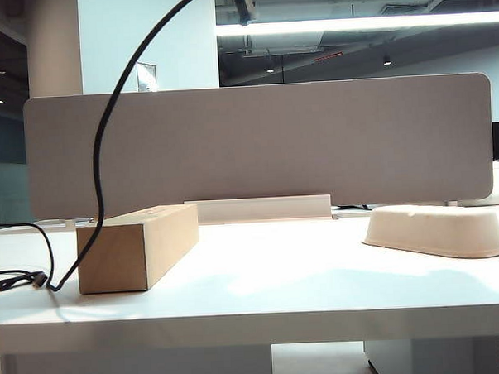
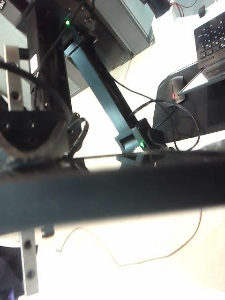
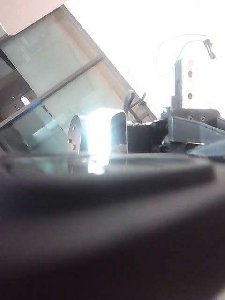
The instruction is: Pick up the charging cable and the phone, plug the charging cable into the charging port on the phone, and finally place them back on the table.
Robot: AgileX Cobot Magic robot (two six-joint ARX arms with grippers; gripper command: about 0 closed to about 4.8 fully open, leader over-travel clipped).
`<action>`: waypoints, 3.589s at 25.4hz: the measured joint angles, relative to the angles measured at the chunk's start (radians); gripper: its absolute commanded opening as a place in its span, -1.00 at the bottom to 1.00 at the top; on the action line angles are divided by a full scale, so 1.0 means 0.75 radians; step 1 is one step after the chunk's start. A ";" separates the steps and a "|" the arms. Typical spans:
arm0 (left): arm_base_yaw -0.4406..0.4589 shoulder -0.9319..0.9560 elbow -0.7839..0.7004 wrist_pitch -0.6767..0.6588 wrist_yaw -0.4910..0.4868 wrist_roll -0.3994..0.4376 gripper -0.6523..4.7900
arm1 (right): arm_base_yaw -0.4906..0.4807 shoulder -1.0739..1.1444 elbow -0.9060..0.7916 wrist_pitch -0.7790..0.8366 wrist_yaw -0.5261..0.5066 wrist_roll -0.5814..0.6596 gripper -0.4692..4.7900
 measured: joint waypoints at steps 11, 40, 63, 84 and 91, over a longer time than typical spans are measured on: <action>0.000 0.003 -0.001 0.184 0.033 -0.190 -0.78 | -0.004 -0.001 0.008 -0.005 0.026 -0.001 -0.83; -0.001 0.001 -0.001 0.130 -0.024 -0.240 0.04 | 0.000 0.001 0.000 -0.039 -0.013 -0.036 -0.83; 0.581 -0.055 0.000 -0.188 -0.275 -0.116 -0.78 | -0.003 0.584 0.004 -0.630 0.668 -0.410 -0.83; 0.581 -0.075 0.000 -0.256 -0.300 -0.057 -0.78 | -0.070 0.821 0.011 -0.574 0.811 -0.258 -0.83; 0.580 -0.075 -0.001 -0.255 -0.299 -0.057 -0.78 | -0.072 0.846 0.014 -0.555 0.834 -0.215 -0.59</action>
